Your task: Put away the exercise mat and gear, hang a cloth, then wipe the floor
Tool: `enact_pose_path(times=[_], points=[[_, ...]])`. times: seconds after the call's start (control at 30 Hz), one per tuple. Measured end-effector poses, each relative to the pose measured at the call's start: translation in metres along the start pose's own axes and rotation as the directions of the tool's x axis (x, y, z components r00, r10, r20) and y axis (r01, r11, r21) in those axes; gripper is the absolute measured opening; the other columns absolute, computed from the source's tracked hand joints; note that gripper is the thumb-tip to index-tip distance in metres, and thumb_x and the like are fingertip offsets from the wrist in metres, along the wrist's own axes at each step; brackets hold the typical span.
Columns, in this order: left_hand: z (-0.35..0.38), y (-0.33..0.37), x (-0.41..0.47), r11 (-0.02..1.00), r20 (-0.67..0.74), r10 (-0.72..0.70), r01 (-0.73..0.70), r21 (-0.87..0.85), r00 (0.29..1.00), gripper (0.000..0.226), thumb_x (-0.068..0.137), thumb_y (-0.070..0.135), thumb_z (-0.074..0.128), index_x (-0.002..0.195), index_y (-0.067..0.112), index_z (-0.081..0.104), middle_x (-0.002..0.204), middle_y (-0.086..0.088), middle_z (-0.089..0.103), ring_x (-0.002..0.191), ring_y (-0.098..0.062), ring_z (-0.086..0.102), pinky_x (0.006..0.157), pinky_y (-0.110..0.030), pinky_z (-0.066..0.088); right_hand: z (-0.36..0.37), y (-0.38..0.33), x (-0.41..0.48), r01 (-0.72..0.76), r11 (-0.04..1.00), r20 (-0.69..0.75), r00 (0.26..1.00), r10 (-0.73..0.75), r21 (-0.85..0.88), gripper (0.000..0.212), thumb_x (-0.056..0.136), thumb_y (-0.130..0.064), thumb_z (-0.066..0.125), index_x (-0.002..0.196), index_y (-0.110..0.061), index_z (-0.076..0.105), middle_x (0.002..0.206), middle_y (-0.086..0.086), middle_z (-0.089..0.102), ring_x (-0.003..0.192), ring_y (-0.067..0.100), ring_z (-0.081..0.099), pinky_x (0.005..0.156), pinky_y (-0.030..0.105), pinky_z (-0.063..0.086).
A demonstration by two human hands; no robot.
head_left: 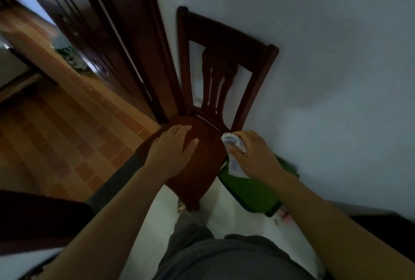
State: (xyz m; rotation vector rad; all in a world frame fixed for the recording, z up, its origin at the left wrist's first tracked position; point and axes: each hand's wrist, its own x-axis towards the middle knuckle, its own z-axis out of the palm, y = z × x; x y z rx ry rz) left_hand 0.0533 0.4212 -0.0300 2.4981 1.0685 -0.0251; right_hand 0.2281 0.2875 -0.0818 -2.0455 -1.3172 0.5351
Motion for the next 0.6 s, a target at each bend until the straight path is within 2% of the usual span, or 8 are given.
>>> enact_pose_path(times=[0.13, 0.27, 0.4, 0.5, 0.6], points=[[-0.025, -0.042, 0.069, 0.991, 0.067, 0.135, -0.135, -0.002, 0.989, 0.051, 0.095, 0.047, 0.035, 0.139, 0.021, 0.036, 0.142, -0.001, 0.04, 0.125, -0.019, 0.044, 0.104, -0.043, 0.038, 0.018, -0.022, 0.051, -0.118, 0.993, -0.094, 0.989, 0.117, 0.001, 0.029, 0.092, -0.038, 0.053, 0.113, -0.018, 0.059, 0.103, -0.003, 0.058, 0.088, 0.006, 0.05, 0.077, 0.02, 0.036], [-0.049, -0.07, 0.124, 0.97, 0.097, 0.23, -0.236, 0.056, 0.968, 0.052, 0.095, 0.048, 0.034, 0.14, 0.021, 0.034, 0.144, 0.001, 0.038, 0.128, -0.017, 0.041, 0.105, -0.044, 0.037, 0.04, -0.038, 0.096, -0.17, 0.985, -0.107, 0.98, 0.167, -0.018, 0.033, 0.091, -0.047, 0.047, 0.114, -0.027, 0.059, 0.108, -0.006, 0.059, 0.094, 0.008, 0.054, 0.079, 0.022, 0.042], [-0.059, -0.095, 0.158, 0.961, 0.157, 0.26, -0.271, 0.048, 0.953, 0.052, 0.095, 0.049, 0.034, 0.139, 0.023, 0.035, 0.143, 0.002, 0.04, 0.128, -0.016, 0.042, 0.105, -0.043, 0.038, 0.064, -0.051, 0.127, -0.221, 0.975, -0.147, 0.966, 0.215, -0.026, 0.031, 0.091, -0.049, 0.046, 0.113, -0.029, 0.057, 0.11, -0.006, 0.058, 0.098, 0.009, 0.052, 0.081, 0.022, 0.04], [-0.062, -0.108, 0.175, 0.961, 0.204, 0.251, -0.269, 0.063, 0.946, 0.052, 0.095, 0.05, 0.034, 0.139, 0.023, 0.036, 0.143, 0.001, 0.04, 0.127, -0.018, 0.044, 0.104, -0.045, 0.038, 0.079, -0.059, 0.144, -0.311, 0.947, -0.122, 0.946, 0.301, -0.073, 0.043, 0.09, -0.055, 0.043, 0.122, -0.028, 0.049, 0.123, -0.006, 0.051, 0.113, 0.015, 0.048, 0.092, 0.035, 0.045], [-0.06, -0.114, 0.192, 0.956, 0.206, 0.267, -0.286, 0.068, 0.942, 0.054, 0.094, 0.051, 0.033, 0.14, 0.022, 0.035, 0.143, 0.001, 0.04, 0.127, -0.019, 0.044, 0.103, -0.047, 0.039, 0.086, -0.058, 0.16, -0.435, 0.886, -0.016, 0.899, 0.438, -0.16, 0.063, 0.086, -0.06, 0.047, 0.14, -0.032, 0.03, 0.149, -0.005, 0.028, 0.138, 0.02, 0.023, 0.107, 0.058, 0.028]])
